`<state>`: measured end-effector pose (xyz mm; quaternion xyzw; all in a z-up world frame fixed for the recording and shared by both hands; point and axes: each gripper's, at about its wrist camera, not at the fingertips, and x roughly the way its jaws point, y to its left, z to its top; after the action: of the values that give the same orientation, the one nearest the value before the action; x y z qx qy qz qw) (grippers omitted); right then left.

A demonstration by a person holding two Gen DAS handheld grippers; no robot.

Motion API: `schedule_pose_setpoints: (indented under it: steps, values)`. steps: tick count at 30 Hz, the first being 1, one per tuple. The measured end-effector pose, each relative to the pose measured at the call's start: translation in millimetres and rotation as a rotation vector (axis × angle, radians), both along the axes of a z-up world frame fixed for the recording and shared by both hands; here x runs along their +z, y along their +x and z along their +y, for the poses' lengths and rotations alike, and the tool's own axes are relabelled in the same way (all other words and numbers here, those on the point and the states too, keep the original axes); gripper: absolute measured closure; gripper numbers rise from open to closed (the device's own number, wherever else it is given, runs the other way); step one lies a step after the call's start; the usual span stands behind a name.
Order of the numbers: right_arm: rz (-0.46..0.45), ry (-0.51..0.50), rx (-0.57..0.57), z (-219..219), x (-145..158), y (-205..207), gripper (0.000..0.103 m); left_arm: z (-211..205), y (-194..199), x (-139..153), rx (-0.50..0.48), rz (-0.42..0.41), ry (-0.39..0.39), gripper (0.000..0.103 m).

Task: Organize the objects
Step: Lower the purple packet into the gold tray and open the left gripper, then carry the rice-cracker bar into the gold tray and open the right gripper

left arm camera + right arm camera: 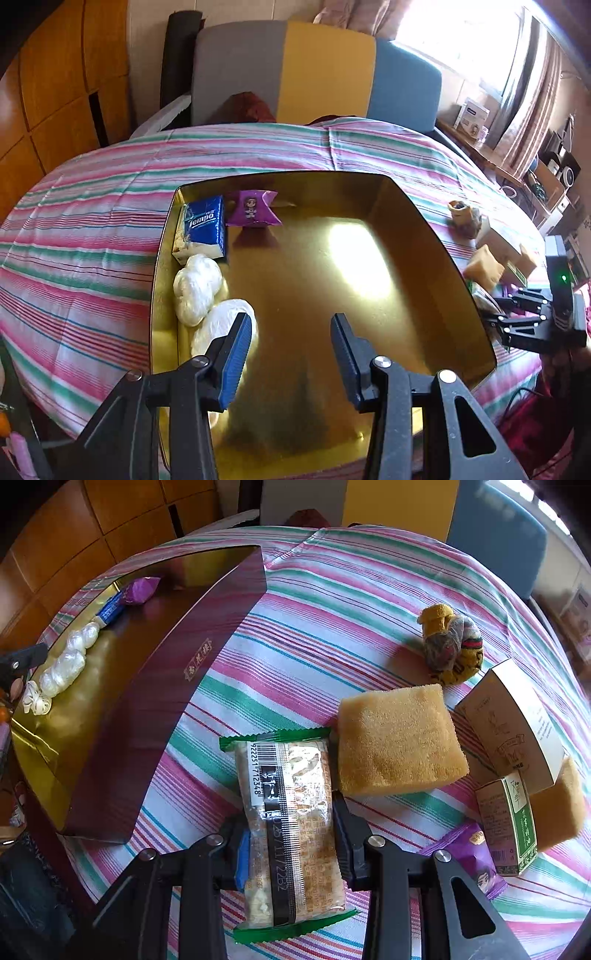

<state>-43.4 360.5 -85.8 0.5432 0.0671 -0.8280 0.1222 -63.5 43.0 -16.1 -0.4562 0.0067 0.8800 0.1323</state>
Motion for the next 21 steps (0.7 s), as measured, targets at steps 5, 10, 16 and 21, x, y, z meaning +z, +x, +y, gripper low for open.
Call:
schedule_pose_setpoints:
  steps: [5,10,16,21]
  values:
    - [0.024,0.039,0.003,-6,0,3,0.067,-2,11,3,0.003,0.012,0.012,0.058]
    - [0.027,0.046,-0.020,-7,0,4,0.068,-5,13,4,0.008,0.014,0.026,0.058]
    - [0.024,0.064,-0.076,-12,2,7,0.069,-9,17,4,0.011,0.015,0.035,0.058]
    - [0.014,0.020,-0.130,-13,11,17,0.070,-15,20,4,0.019,0.023,0.038,0.058]
